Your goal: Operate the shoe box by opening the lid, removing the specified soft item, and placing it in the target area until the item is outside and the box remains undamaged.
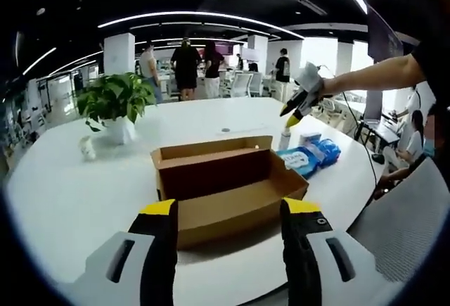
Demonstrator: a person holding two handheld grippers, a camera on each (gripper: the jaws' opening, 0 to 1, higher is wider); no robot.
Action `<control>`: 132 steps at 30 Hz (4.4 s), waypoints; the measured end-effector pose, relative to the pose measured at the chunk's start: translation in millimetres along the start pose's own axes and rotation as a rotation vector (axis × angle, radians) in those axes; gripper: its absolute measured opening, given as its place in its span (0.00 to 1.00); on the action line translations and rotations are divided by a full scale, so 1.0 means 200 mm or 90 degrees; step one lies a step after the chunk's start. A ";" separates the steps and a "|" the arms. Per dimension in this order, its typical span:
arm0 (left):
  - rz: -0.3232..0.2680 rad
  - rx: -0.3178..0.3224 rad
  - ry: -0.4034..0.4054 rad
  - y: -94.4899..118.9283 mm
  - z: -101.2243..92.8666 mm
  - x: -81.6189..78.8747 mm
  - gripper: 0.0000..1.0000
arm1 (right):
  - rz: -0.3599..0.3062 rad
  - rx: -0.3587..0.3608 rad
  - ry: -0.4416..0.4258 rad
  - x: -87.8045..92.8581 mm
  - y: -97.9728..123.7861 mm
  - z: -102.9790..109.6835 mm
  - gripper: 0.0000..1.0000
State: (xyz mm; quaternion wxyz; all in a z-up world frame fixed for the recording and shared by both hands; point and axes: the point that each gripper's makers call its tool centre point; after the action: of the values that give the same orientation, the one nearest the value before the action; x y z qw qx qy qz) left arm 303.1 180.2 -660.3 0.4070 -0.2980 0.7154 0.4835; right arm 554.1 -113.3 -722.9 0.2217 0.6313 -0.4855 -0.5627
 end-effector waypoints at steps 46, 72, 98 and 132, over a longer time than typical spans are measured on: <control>0.093 -0.162 0.053 -0.29 0.52 0.28 0.24 | -0.102 0.035 -0.337 -0.23 -0.17 0.07 0.29; 0.128 -0.187 0.158 -0.34 0.57 0.34 0.03 | -0.099 0.054 -0.464 -0.21 -0.34 0.01 0.22; 0.138 -0.191 0.171 -0.36 0.57 0.34 0.02 | -0.088 0.036 -0.562 -0.22 -0.45 0.05 0.04; 0.126 -0.179 0.205 -0.36 0.57 0.34 0.02 | -0.165 0.068 -0.435 -0.34 -0.30 0.03 0.00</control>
State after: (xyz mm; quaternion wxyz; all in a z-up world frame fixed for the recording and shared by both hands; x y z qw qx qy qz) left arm 361.5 258.2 -774.9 0.1925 -0.3535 0.7224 0.5622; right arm 576.3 -27.7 -740.0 -0.0593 0.4736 -0.4763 -0.7384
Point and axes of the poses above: the point that each gripper's makers call its tool centre point, and the gripper's own axes: y roughly backward along the fingers, z roughly to its left, x roughly out of its underside, and after that the axes turned 8 degrees about y, right-handed
